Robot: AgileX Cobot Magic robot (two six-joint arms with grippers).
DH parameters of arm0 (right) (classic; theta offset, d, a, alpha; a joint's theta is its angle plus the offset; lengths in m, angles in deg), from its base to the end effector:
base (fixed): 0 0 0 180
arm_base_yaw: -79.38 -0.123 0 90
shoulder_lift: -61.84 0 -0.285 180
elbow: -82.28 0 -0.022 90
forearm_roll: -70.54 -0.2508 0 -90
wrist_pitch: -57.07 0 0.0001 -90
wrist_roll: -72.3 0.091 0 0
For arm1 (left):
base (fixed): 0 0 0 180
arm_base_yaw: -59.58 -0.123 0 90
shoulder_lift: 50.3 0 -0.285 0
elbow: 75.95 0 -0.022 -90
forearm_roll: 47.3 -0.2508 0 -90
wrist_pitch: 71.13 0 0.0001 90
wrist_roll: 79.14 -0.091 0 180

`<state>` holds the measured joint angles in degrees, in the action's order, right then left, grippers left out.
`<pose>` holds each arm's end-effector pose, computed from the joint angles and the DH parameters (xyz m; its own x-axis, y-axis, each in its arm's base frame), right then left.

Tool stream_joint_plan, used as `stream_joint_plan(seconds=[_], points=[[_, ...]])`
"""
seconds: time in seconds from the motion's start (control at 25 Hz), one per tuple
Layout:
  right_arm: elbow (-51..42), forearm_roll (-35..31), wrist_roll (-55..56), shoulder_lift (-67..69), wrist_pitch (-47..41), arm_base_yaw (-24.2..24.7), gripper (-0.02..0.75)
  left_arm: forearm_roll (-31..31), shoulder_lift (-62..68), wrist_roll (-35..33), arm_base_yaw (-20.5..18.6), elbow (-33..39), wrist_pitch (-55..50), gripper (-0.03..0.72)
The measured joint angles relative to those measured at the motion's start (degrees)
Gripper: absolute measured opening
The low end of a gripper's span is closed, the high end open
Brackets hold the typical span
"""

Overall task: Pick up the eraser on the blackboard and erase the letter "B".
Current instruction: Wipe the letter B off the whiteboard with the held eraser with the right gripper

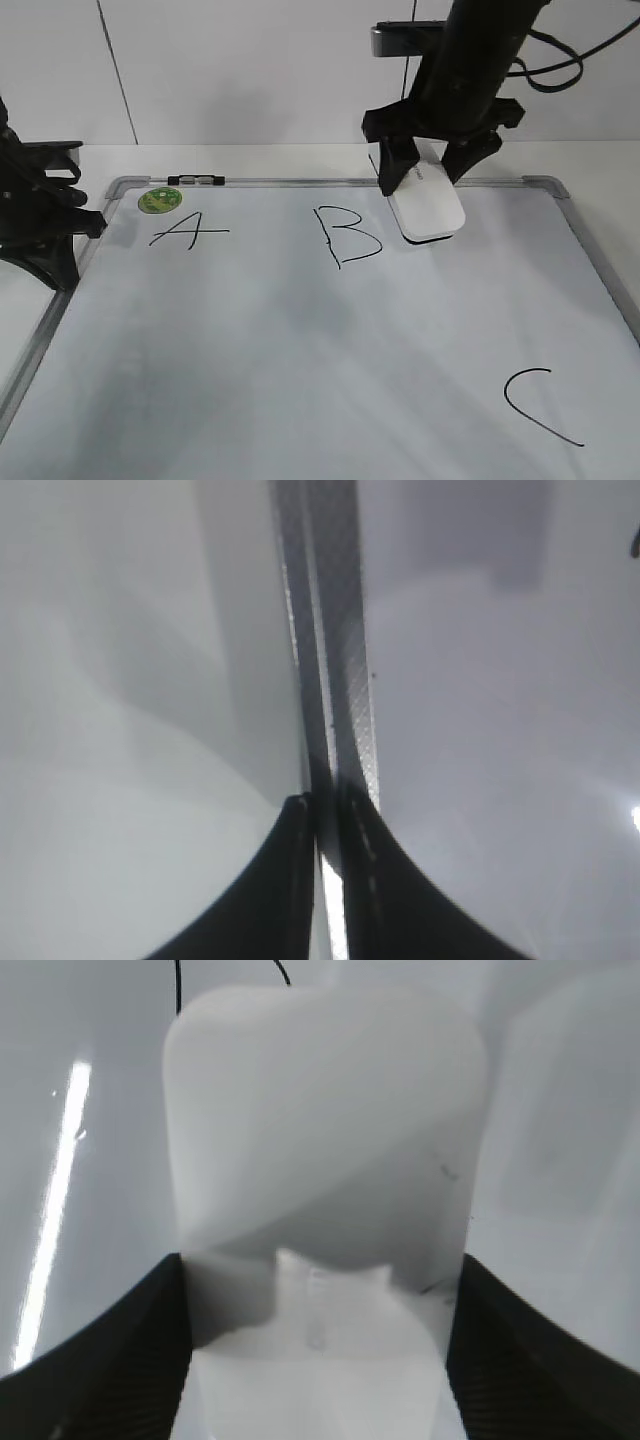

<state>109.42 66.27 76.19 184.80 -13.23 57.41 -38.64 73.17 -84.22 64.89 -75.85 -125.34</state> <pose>0.3950 0.1662 0.2705 -0.9323 -0.2762 -0.2334 -0.3035 0.9486 0.0901 0.3795 -0.0464 0.1502 -0.9948 0.0923 -0.0442 0.0971 0.9878 -0.1220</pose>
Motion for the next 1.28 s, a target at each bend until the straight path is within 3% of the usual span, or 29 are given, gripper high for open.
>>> stream_joint_plan(seconds=[0.52, 1.28], points=[[12.2, 0.2, 0.1, 10.6, -0.5, -1.4, 0.555, 0.0, 0.1, 0.0, 0.0, 0.0, -0.8, 0.028], [15.3, 2.0, 0.2, 19.7, -0.4, -1.5, 0.555, 0.3, 0.1, 0.0, 0.0, 0.0, -1.9, 0.027]])
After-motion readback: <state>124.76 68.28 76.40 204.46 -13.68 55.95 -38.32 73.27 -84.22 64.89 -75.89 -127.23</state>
